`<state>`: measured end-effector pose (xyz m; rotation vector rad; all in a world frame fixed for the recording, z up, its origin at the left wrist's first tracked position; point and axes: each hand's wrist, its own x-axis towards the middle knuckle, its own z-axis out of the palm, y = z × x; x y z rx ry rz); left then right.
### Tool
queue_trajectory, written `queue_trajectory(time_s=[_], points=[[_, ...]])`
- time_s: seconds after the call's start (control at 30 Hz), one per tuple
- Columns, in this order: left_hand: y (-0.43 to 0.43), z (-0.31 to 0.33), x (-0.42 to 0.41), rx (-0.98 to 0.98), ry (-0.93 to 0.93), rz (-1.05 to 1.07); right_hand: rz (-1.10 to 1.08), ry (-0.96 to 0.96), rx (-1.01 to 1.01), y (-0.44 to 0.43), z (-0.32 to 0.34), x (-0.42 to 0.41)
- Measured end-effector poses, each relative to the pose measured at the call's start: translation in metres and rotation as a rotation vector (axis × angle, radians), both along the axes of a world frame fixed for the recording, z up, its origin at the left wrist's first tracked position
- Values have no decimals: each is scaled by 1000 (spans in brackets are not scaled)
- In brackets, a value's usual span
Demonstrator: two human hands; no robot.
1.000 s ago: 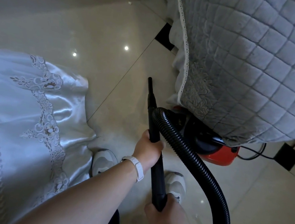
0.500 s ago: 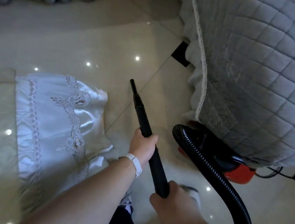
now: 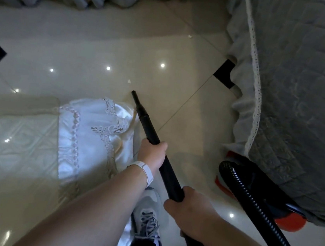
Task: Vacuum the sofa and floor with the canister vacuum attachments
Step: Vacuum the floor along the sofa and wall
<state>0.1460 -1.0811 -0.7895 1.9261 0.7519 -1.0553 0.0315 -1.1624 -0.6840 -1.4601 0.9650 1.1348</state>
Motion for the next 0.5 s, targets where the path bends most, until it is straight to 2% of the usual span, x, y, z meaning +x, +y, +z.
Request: queue_trajectory(time_s=[0.5], points=[[-15, -2, 55, -4, -11, 33, 20, -14, -49, -8, -7, 54]])
